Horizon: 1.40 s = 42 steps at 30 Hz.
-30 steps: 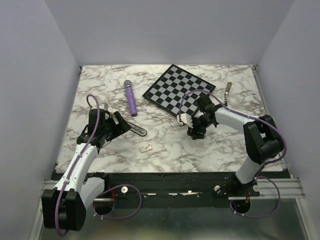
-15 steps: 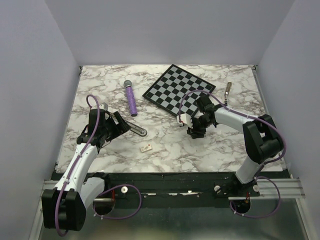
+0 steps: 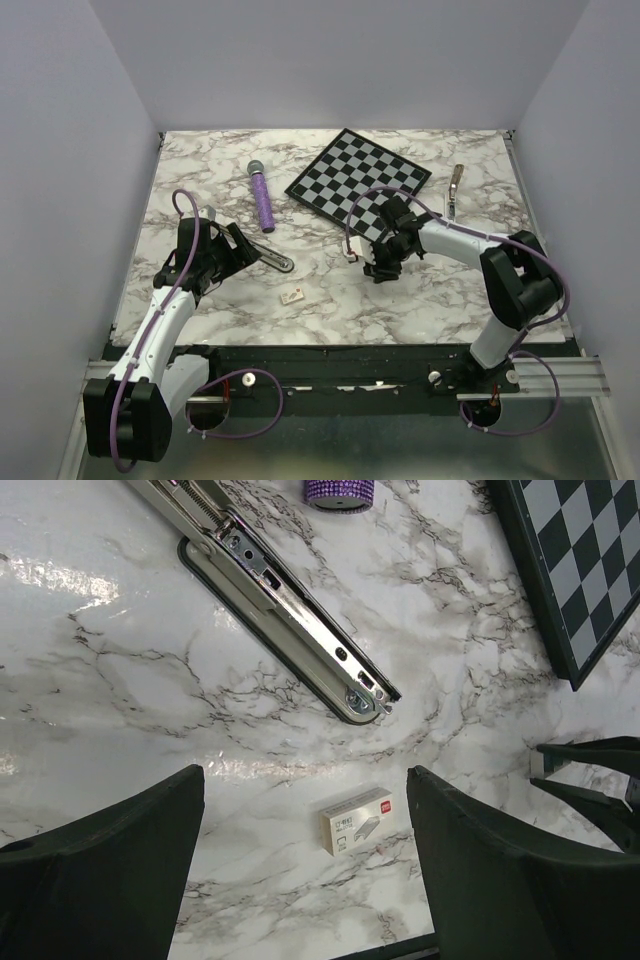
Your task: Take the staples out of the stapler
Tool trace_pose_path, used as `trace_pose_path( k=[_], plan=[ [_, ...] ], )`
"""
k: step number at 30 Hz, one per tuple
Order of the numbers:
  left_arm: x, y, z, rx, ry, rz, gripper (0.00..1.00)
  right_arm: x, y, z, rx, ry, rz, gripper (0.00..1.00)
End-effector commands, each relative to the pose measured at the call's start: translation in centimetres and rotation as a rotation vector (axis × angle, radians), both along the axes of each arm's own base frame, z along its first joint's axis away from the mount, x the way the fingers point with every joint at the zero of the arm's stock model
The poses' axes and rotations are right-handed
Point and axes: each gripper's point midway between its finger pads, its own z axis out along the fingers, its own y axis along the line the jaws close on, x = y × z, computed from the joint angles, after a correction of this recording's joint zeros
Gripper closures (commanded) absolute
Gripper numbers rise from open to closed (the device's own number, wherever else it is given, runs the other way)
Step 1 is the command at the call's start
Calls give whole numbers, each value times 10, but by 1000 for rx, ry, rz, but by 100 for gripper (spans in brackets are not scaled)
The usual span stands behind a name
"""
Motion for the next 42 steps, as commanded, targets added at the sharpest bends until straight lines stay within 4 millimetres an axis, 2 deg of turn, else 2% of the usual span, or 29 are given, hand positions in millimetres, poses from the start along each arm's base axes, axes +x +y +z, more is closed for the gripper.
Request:
trace_pose_path(
  k=[1,3,5,8,13,22,33,37,42],
  plan=[
    [1,2,4,13,-12,16,11,-6,17,2,30,23,30,56],
    [2,3,5,15,-15,16,11,-3,18,6,31,0,24,55],
    [1,3,5,16,-14,17,11,0,11,5,0,-31,18,51],
    [1,3,4,16,-15,17,11,4,7,11,-9,-78,32,39],
    [2,2,4,14,-10,14,11,2,-2,11,-25,-65,44,36],
    [2,2,3,16,-9,14,11,-2,-11,-1,-58,-26,52,38],
    [3,2,2,17,-7,13,11,0,-11,-12,-65,-25,39,42],
    [3,2,3,16,-11,14,11,3,-11,-12,-71,-40,31,49],
    [2,2,2,6,-1,24,11,2,0,-5,-22,-44,41,58]
  ],
)
